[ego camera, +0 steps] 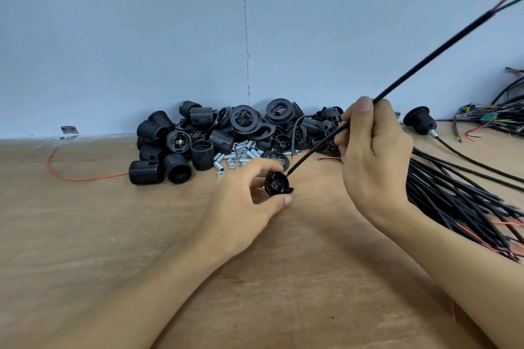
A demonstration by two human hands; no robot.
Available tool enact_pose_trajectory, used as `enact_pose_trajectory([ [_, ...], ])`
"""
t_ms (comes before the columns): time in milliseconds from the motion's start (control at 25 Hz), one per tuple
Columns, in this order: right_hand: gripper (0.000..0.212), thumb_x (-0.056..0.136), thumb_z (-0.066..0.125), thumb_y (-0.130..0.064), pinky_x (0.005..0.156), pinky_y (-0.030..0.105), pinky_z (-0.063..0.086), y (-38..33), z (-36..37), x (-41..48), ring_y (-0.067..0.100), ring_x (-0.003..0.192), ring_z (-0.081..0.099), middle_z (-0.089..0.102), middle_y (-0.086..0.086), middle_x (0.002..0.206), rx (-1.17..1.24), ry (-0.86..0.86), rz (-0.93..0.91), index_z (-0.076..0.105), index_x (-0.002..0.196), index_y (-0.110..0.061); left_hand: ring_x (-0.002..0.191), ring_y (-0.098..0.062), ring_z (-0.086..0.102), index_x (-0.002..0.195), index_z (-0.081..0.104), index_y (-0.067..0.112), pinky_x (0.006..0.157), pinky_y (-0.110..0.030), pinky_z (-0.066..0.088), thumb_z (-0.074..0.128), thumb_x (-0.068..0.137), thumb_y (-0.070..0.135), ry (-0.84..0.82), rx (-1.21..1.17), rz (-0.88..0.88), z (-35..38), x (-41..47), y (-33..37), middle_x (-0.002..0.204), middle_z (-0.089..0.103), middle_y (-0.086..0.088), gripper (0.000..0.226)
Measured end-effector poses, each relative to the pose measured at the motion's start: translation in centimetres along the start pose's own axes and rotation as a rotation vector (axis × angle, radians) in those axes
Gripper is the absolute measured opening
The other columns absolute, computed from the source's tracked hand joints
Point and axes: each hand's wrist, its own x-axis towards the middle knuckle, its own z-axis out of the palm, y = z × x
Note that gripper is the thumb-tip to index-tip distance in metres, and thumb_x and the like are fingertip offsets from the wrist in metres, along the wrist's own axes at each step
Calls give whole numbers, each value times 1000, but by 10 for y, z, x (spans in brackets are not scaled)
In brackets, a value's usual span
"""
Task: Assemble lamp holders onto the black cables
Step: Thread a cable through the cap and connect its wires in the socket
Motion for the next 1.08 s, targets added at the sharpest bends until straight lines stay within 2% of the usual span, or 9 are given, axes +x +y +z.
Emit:
enact_pose_trajectory([
  [120, 37, 104, 31, -57, 57, 38, 47, 0, 1, 2, 12, 56, 60, 65, -10, 68, 63, 15, 35, 50, 80, -37, 88, 4, 66, 98, 66, 50, 74, -9, 49, 90, 74, 30, 30, 28, -22, -1, 1, -3, 101, 67, 34, 39],
  [280, 35, 103, 33, -55, 53, 39, 48, 1, 3, 0, 15, 52, 55, 65, -6, 67, 161, -24, 89, 52, 75, -46, 80, 1, 67, 97, 69, 45, 70, -12, 51, 91, 73, 31, 60, 2, -50, -1, 4, -5, 97, 70, 30, 36],
  [360, 33, 105, 35, -50, 51, 39, 48, 3, 5, -5, 16, 50, 54, 64, -6, 66, 188, -64, 84, 53, 78, -41, 80, -1, 68, 95, 68, 53, 71, -13, 52, 91, 72, 30, 47, -32, -32, -1, 4, -3, 98, 71, 28, 40],
  [520, 32, 106, 35, -45, 50, 25, 46, 3, 8, -11, 14, 50, 54, 63, -6, 66, 218, -99, 50, 52, 84, -32, 81, -4, 70, 94, 67, 56, 72, -12, 53, 92, 71, 30, 65, -58, -7, -2, 3, -2, 101, 69, 25, 43],
  [720, 31, 107, 34, -43, 51, 31, 48, 3, 5, -5, 16, 52, 55, 62, -5, 67, 243, -71, 47, 52, 85, -30, 80, 1, 69, 96, 67, 52, 70, -9, 51, 93, 71, 27, 67, -73, 17, -1, 2, 1, 99, 69, 28, 44],
  [800, 31, 107, 35, -43, 52, 31, 48, 3, 5, -6, 16, 52, 55, 62, -6, 67, 236, -83, 38, 52, 85, -31, 81, 0, 69, 98, 67, 50, 70, -10, 52, 92, 71, 31, 69, -64, 8, -1, 1, 1, 101, 69, 28, 42],
  [960, 29, 107, 35, -43, 52, 21, 46, 2, 6, -12, 12, 52, 56, 63, -4, 69, 214, -120, -1, 52, 85, -37, 78, -3, 68, 97, 68, 47, 67, -11, 51, 89, 71, 43, 72, 2, -1, -2, 0, 1, 98, 70, 26, 34],
  [1080, 29, 107, 36, -43, 52, 23, 47, -1, 5, -13, 13, 52, 56, 64, -2, 70, 245, -142, -11, 53, 84, -39, 77, 0, 65, 93, 65, 50, 64, -8, 47, 90, 71, 42, 98, 64, 10, -2, 0, 4, 95, 67, 32, 34],
])
